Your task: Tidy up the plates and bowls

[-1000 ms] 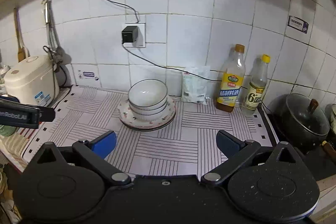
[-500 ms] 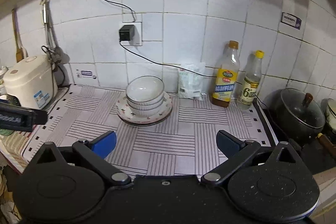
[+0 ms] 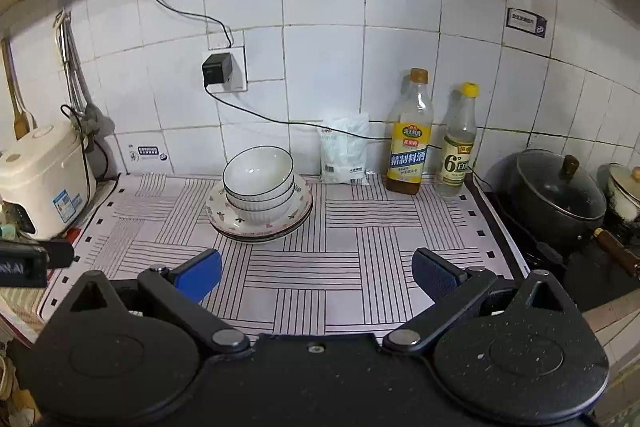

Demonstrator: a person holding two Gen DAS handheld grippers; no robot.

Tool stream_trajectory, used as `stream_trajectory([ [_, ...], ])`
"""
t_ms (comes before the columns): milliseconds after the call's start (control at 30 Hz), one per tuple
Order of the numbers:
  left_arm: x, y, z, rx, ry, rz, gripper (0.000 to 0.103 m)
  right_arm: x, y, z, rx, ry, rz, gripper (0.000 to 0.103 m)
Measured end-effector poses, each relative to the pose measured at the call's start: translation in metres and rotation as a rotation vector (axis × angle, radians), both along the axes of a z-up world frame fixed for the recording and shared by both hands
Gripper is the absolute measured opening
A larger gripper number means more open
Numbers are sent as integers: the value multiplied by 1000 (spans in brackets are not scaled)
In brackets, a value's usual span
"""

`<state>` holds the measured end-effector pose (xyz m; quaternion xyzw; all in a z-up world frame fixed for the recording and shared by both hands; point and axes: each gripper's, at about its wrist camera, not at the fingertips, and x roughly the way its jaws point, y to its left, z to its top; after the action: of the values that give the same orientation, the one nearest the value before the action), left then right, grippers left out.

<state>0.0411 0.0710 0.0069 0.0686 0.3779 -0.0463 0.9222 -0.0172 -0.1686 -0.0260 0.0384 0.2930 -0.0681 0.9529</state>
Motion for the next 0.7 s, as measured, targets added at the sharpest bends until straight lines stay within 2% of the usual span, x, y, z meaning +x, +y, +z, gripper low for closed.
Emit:
stream_trajectory([
  [433,-3,2,-3,-10,-21,7,99,-4,5,5,-23,-3,15,103],
  [700,-1,6,-6,-26,-2,17,99,-3,6,3,-24,4,23,103],
])
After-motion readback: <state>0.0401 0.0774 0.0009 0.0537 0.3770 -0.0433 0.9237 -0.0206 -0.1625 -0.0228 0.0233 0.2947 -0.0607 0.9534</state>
